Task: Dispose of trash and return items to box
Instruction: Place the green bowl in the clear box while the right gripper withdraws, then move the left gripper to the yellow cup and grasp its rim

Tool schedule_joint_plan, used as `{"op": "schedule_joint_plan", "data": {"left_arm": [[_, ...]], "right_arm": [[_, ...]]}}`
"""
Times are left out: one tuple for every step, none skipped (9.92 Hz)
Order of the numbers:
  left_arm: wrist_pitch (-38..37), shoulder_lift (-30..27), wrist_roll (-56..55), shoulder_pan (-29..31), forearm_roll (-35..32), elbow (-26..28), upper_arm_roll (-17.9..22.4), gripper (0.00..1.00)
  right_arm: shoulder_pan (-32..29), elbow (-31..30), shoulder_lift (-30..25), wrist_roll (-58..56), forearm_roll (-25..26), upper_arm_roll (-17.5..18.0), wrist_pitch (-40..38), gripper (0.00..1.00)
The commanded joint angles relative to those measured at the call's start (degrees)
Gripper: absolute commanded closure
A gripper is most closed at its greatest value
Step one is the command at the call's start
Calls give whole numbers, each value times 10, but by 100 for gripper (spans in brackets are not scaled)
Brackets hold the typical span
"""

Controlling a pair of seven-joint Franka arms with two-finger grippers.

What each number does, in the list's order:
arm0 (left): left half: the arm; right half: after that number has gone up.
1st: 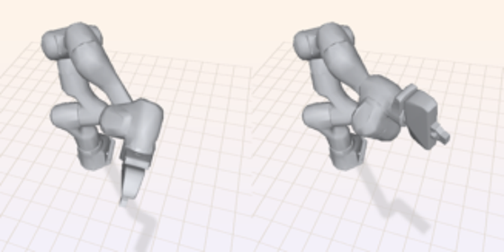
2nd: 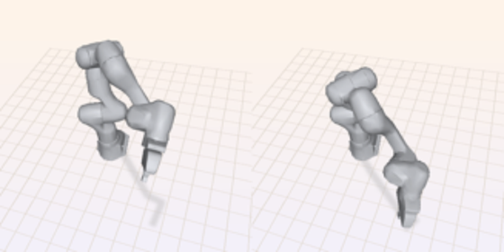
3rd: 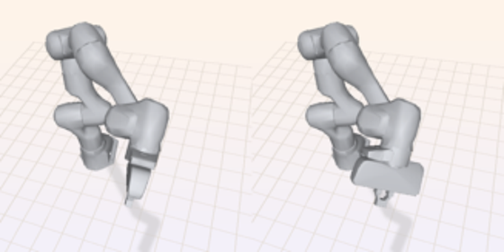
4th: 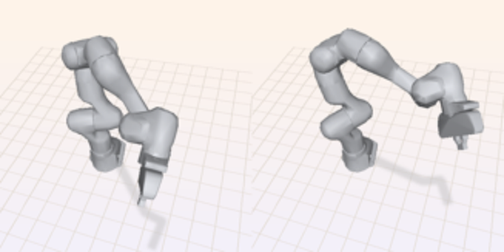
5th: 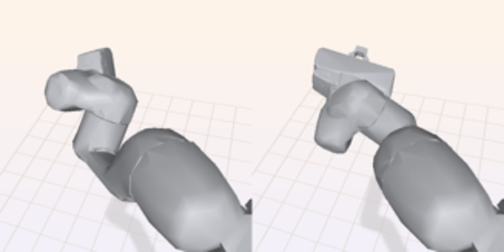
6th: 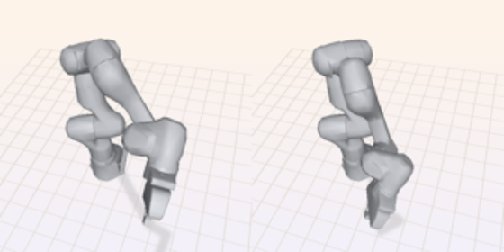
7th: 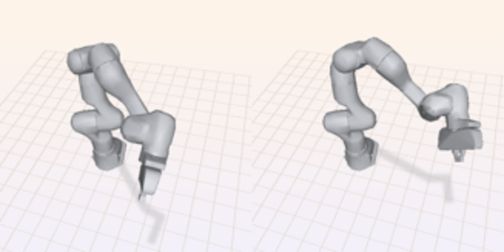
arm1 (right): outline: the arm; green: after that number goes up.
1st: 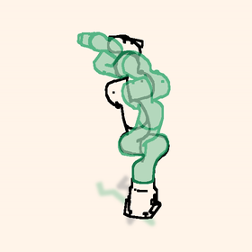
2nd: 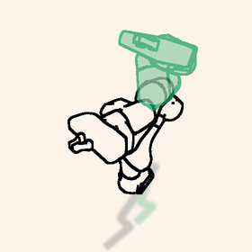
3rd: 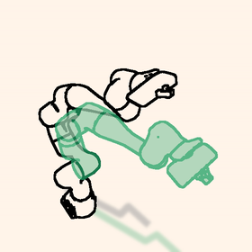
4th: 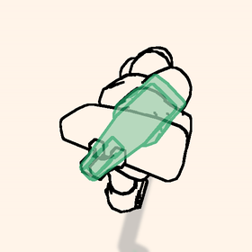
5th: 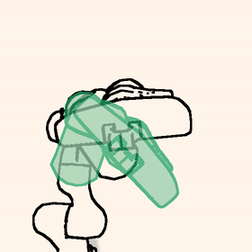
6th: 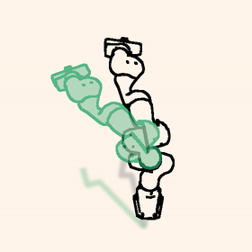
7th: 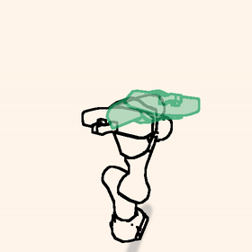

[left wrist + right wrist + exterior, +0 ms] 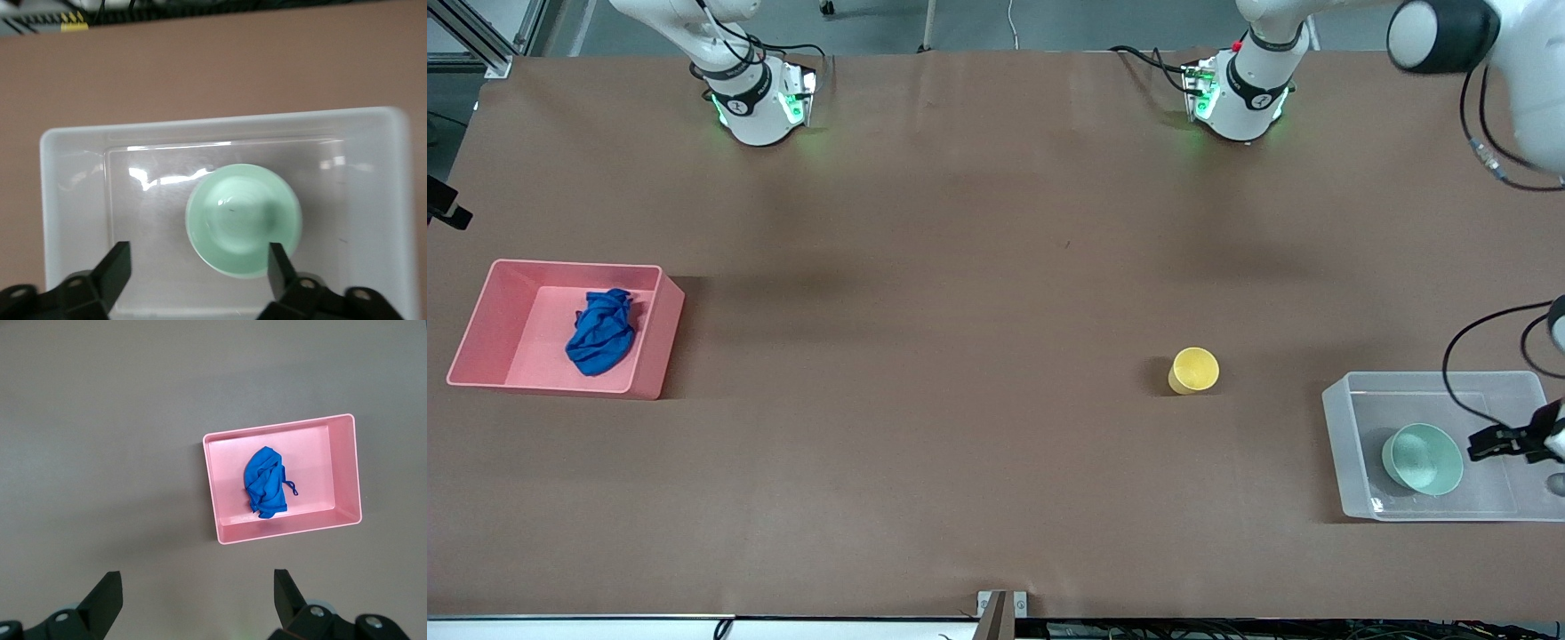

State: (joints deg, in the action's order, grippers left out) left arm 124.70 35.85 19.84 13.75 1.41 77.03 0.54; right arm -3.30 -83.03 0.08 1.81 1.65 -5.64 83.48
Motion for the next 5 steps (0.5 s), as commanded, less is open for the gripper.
{"op": "schedule_joint_plan", "data": {"left_arm": [[11,-161,-32,-14,4,205,-43,1],[16,-206,-64,-16,4,266,-74,1],[28,-237,-103,-28,3,316,-99,1],[47,-249,-130,-48,3,350,-108,1],[52,-241,-161,-75,3,357,-110,1]], "right_arm": [[-1,-13,-11,4,-7,3,4,0],[-1,-13,-11,4,-7,3,5,0],[-2,-13,-11,4,-7,3,6,0],[-2,-13,-11,4,-7,3,6,0],[-2,-13,-11,4,-7,3,5,0]]}}
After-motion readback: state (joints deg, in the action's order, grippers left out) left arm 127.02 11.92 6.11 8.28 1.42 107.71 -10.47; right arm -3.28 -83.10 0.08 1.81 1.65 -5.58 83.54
